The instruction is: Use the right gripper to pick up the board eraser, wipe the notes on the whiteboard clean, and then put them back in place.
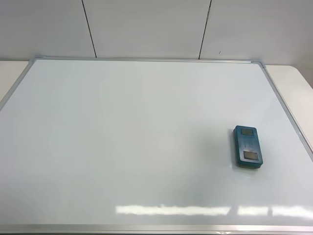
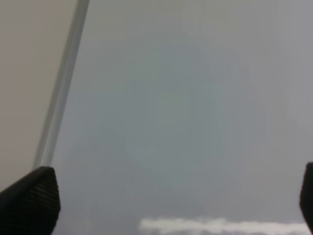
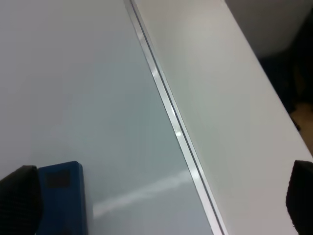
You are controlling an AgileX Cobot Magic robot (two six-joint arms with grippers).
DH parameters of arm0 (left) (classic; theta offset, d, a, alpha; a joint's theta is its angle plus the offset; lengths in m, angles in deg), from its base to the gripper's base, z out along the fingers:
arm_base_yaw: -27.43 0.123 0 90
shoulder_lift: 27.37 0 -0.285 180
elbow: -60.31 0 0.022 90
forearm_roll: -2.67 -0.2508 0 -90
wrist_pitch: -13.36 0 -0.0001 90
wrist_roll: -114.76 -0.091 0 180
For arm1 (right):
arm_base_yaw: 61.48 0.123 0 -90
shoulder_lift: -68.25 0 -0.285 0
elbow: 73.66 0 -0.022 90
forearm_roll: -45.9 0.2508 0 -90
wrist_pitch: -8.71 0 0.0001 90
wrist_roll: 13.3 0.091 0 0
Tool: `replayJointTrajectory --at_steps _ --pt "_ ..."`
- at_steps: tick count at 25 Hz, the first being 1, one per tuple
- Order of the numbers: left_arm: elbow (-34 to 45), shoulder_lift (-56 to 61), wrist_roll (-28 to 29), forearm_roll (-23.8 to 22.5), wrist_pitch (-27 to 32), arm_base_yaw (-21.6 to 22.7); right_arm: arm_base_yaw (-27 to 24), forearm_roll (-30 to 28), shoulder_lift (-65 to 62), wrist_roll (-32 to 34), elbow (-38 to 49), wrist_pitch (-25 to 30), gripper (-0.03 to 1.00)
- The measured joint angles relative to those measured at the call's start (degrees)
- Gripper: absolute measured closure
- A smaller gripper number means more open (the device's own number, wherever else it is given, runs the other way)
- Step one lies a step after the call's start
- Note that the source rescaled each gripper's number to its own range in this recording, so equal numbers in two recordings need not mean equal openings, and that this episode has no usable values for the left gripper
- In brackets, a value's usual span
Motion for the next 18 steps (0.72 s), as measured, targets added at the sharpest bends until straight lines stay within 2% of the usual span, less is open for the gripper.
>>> replayJointTrajectory --at_steps 3,6,14,18 --pt "0.0 0.0 0.0 0.0 0.0 0.0 0.0 0.7 -8.3 -2.8 0.0 0.5 -0.03" --pt "0.0 0.0 0.0 0.0 0.0 0.0 0.0 4.0 -17.3 -6.0 0.0 3.0 -0.03" --pt "0.0 0.0 0.0 0.0 0.0 0.0 0.0 6.7 -29.3 -8.1 -0.1 9.1 -0.03" --pt "0.0 0.0 0.0 0.0 0.0 0.0 0.0 7.1 -31.3 -9.8 -0.1 13.0 -0.03"
